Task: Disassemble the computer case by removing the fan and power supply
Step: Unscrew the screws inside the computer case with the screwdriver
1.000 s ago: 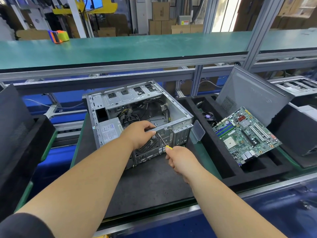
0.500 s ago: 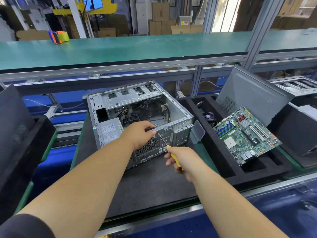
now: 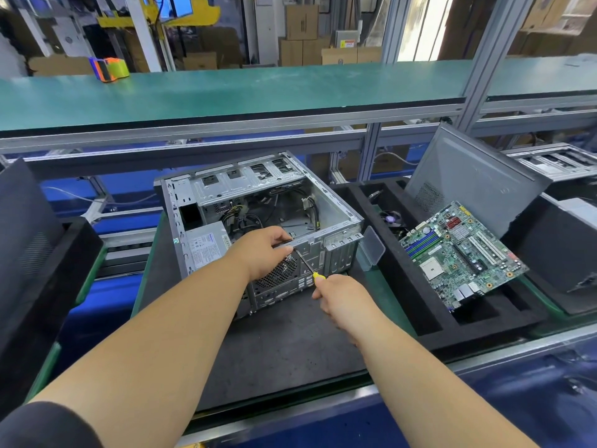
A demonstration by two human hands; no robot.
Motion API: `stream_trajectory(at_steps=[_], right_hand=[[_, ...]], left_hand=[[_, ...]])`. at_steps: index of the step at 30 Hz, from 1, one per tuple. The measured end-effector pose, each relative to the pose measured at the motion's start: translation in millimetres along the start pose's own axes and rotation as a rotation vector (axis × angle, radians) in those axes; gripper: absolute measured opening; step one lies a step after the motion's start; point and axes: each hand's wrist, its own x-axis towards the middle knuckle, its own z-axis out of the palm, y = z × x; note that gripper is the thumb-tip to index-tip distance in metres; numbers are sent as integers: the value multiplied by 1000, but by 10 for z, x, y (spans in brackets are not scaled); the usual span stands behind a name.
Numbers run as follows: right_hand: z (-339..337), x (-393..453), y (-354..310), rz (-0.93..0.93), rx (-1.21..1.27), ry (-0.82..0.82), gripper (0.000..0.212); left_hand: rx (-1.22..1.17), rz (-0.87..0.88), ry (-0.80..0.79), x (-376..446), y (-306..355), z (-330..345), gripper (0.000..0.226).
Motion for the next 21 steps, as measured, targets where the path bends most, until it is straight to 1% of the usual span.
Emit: stream_trajectory(at_steps=[2,3,5,8,10,12,13,15,16,17,18,19,21], right_hand=[[18,-20,28,-158,-343,140,31],[38,-33,37,-202,-471,203,29],[95,-45,48,-250,-646,316,29],[164,-31,67,-292,-793,401,25],[147,-14,88,-300,-775,403,21],[86,28,91,-267,-610,306,21],[54,48,78,-211,-444,218,23],[-1,66,53,14,93,17,21],[-25,57,51,139,368,-83,25],[-45,48,59,236,590,-170,31],[-63,41,64,299,746,-243,37],[-73,37,71,330,830,-297,39],[-67,31,72,343,868,-336,39]], left_hand=[[3,0,6,-2,1,0,13],[1,-1,6,-3,1,1,15],[3,-1,3,-2,-3,4,16],[10,-2,10,0,-13,10,17],[15,0,13,5,-19,13,18],[19,1,12,9,-27,14,18],[19,0,12,10,-30,14,18],[15,1,11,15,-32,15,18],[13,3,10,18,-32,15,18],[13,5,10,21,-32,16,18],[15,5,10,23,-31,16,19],[16,4,11,24,-31,16,20],[13,1,14,24,-32,16,20]])
